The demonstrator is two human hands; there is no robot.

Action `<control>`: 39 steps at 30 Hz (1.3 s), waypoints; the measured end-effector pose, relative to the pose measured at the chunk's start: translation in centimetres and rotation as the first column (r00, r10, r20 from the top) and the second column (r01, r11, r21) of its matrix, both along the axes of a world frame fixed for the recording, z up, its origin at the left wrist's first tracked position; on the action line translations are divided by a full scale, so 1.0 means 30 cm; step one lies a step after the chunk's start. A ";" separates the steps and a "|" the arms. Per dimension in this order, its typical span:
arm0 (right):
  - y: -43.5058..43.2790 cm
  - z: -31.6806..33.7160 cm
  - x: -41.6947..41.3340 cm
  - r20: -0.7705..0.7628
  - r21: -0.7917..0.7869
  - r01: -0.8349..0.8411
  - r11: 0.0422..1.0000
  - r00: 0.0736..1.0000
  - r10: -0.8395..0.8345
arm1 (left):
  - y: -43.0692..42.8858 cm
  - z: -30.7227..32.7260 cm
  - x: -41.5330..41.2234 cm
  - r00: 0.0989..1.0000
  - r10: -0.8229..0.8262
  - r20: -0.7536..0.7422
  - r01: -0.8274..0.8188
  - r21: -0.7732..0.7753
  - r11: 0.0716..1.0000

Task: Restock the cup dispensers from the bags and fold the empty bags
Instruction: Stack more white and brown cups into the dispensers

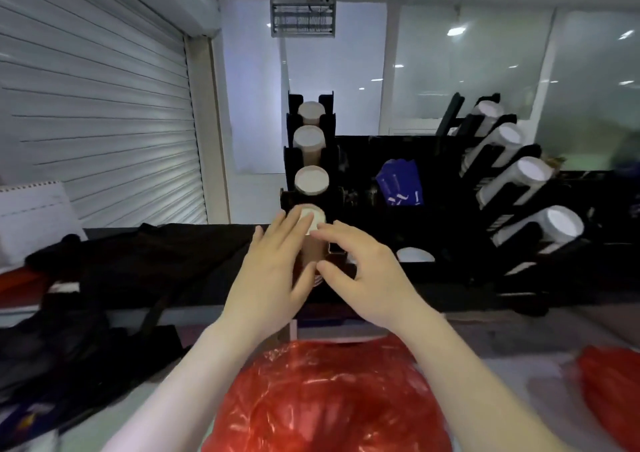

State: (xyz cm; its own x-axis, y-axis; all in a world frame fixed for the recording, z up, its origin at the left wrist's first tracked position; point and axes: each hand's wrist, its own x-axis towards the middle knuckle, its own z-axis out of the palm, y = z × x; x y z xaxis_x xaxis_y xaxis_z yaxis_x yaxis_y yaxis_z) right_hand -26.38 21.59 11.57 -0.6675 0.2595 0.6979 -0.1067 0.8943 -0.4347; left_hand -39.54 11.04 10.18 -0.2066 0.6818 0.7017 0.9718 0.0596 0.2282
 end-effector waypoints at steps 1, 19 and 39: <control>-0.013 -0.033 0.024 0.015 -0.012 0.007 1.000 1.000 -0.007 | -0.010 -0.032 0.015 1.000 -0.004 -0.004 0.004 -0.009 1.000; -0.017 -0.212 0.436 0.146 -0.149 0.298 0.943 0.950 -0.278 | -0.039 -0.229 0.327 0.989 -0.088 0.121 0.099 -0.086 0.991; 0.713 -0.287 1.095 0.256 -0.175 0.314 0.933 0.930 -0.265 | 0.621 -0.363 0.950 0.944 0.004 0.330 0.008 -0.035 0.999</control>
